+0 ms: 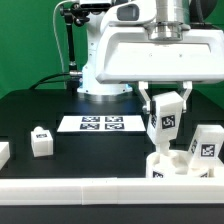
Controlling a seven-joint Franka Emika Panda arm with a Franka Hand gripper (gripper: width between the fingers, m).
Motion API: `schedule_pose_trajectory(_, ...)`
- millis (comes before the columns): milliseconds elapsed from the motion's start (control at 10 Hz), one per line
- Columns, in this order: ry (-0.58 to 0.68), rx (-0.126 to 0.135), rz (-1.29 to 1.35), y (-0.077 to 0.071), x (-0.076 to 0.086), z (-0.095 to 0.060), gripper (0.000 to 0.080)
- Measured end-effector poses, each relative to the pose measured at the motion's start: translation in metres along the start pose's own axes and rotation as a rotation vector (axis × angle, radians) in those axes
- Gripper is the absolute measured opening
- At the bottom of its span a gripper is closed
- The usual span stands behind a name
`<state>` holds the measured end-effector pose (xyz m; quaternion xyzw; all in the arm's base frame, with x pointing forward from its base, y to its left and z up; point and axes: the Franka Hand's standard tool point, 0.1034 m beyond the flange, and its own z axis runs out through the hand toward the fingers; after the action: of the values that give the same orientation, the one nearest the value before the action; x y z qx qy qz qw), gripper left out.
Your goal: Assemble stool
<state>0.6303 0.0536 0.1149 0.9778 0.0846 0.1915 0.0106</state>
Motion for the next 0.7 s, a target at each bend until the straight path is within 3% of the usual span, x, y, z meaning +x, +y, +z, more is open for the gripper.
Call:
schedule_pose_trajectory(200,0.003,0.000,-0.006,-0.002,-0.001,0.002,0.0327)
schedule_pose_trajectory(300,0.044,-0.005,-0.047,-0.011,0.000,0.008,0.0327)
schedule_pose_trajectory(400,0.026,-0.009,-0.103,-0.009,0.000,0.014,0.0327)
schedule_pose_trajectory(700,0.028,-0.015,-0.160,-0.003,0.018,0.012,0.0327)
